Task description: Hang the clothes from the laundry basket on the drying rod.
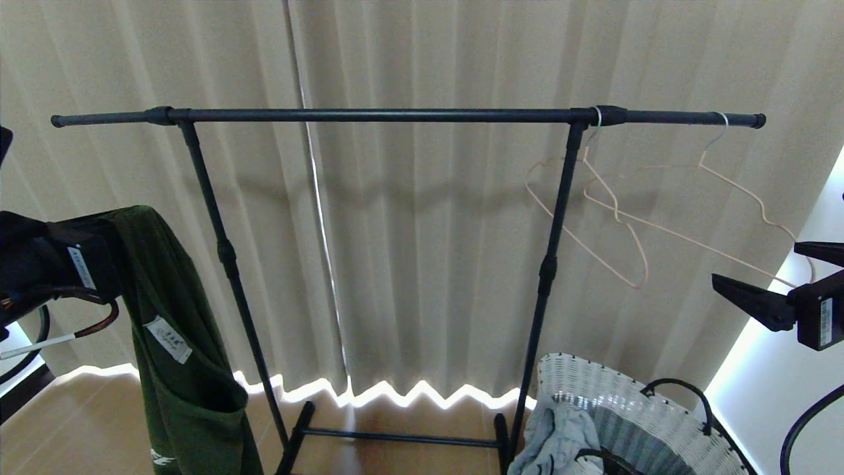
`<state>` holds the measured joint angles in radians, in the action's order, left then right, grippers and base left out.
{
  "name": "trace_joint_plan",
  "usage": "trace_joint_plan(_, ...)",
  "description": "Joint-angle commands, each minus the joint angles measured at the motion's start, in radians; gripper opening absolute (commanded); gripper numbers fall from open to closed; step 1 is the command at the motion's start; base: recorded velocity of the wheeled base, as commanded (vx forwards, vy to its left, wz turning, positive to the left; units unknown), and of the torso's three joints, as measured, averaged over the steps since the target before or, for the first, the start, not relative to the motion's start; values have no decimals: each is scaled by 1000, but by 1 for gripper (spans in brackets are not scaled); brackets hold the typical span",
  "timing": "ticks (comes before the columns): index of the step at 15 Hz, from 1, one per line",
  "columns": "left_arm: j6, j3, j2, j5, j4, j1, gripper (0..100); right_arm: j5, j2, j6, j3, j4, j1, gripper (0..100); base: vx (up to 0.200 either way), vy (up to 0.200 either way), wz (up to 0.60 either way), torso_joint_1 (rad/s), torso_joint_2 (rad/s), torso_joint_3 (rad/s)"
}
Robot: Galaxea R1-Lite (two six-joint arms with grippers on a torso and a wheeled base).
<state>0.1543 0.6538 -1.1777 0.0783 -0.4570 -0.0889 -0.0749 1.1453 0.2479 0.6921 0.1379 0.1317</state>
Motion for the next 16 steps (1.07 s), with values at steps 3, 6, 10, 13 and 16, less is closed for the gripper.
trace_joint_plan(3,-1,0,-4,0,1,0,0,0,-1,1,0,0,-1,100,0,-200,0,2,4,2)
trace_joint_plan(6,2,0,-8,0,1,0,0,0,-1,2,3,0,-53,100,0,0,0,0,0,0)
trace_joint_plan(10,2,-3,-10,0,0,0,0,-5,-4,5,12,0,-165,100,0,0,0,0,0,0)
trace_joint_plan(13,-1,0,-10,1,1,-2,0,-5,-3,5,17,0,-172,100,0,0,0,0,0,0)
trace_joint_plan(16,-1,0,-10,1,1,-3,0,-5,8,5,44,-1,-173,100,133,0,0,0,0,2)
